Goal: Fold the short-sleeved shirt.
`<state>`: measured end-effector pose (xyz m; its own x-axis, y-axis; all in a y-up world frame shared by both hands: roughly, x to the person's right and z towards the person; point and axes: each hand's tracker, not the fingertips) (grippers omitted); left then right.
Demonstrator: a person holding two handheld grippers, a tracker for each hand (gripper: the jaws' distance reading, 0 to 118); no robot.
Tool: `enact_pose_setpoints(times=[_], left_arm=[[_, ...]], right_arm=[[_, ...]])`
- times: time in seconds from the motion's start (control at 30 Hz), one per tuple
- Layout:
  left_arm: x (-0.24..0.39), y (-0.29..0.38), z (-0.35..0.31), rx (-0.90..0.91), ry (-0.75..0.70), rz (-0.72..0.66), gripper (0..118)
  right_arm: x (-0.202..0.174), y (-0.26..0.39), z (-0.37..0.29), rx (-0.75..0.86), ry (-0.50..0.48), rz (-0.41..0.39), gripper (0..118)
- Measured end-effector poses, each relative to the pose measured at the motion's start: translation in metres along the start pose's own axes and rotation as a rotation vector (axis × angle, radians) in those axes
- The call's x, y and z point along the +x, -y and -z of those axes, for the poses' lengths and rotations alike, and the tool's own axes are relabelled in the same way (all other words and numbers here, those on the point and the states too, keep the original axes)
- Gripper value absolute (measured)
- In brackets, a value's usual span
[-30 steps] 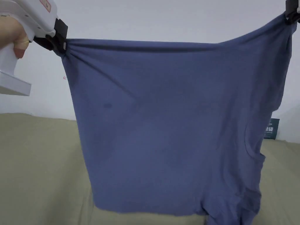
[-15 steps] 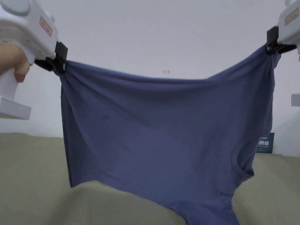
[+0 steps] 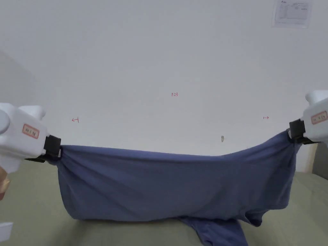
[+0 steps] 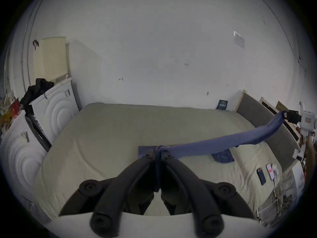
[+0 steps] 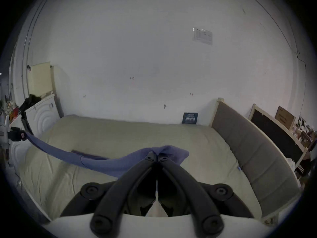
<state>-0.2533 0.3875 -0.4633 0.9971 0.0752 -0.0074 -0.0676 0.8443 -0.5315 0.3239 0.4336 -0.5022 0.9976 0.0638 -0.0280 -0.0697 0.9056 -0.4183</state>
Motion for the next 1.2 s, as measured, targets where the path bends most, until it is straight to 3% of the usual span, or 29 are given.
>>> enact_pose_setpoints(times=[0.13, 0.27, 0.6, 0.73, 1.0, 1.03, 1.07, 1.1, 1.13, 1.17, 1.2], left_arm=[[0.001, 0.064, -0.034, -0.024, 0.024, -0.002, 6], [0.001, 0.136, -0.051, -0.111, 0.025, -0.008, 6], [-0.01, 0.28, -0.058, -0.302, 0.019, -0.048, 6], [-0.029, 0.32, -0.05, -0.345, 0.005, -0.071, 6], [-0.054, 0.356, -0.049, -0.354, -0.027, -0.166, 6], [-0.053, 0.356, -0.05, -0.353, -0.037, -0.175, 6], [-0.051, 0.357, -0.055, -0.335, -0.043, -0.187, 6], [-0.048, 0.356, -0.061, -0.296, -0.033, -0.195, 7], [-0.04, 0.355, -0.07, -0.257, -0.039, -0.189, 22], [-0.032, 0.353, -0.078, -0.219, -0.053, -0.18, 55], [-0.024, 0.35, -0.084, -0.196, -0.08, -0.177, 90]], right_arm=[[-0.002, 0.064, -0.046, -0.05, 0.002, -0.027, 0], [0.002, 0.135, -0.075, -0.133, -0.04, 0.031, 0], [0.006, 0.28, -0.091, -0.319, -0.057, 0.023, 0], [0.015, 0.323, -0.087, -0.4, -0.075, 0.072, 0], [0.011, 0.372, -0.072, -0.494, -0.066, 0.074, 0], [0.009, 0.373, -0.071, -0.528, -0.062, 0.043, 4], [0.008, 0.375, -0.071, -0.552, -0.064, 0.029, 17], [0.004, 0.376, -0.078, -0.529, -0.043, 0.021, 42], [0.001, 0.375, -0.084, -0.503, -0.014, -0.018, 86], [-0.001, 0.373, -0.091, -0.465, 0.007, -0.047, 97], [-0.002, 0.369, -0.102, -0.401, 0.023, -0.045, 95]])
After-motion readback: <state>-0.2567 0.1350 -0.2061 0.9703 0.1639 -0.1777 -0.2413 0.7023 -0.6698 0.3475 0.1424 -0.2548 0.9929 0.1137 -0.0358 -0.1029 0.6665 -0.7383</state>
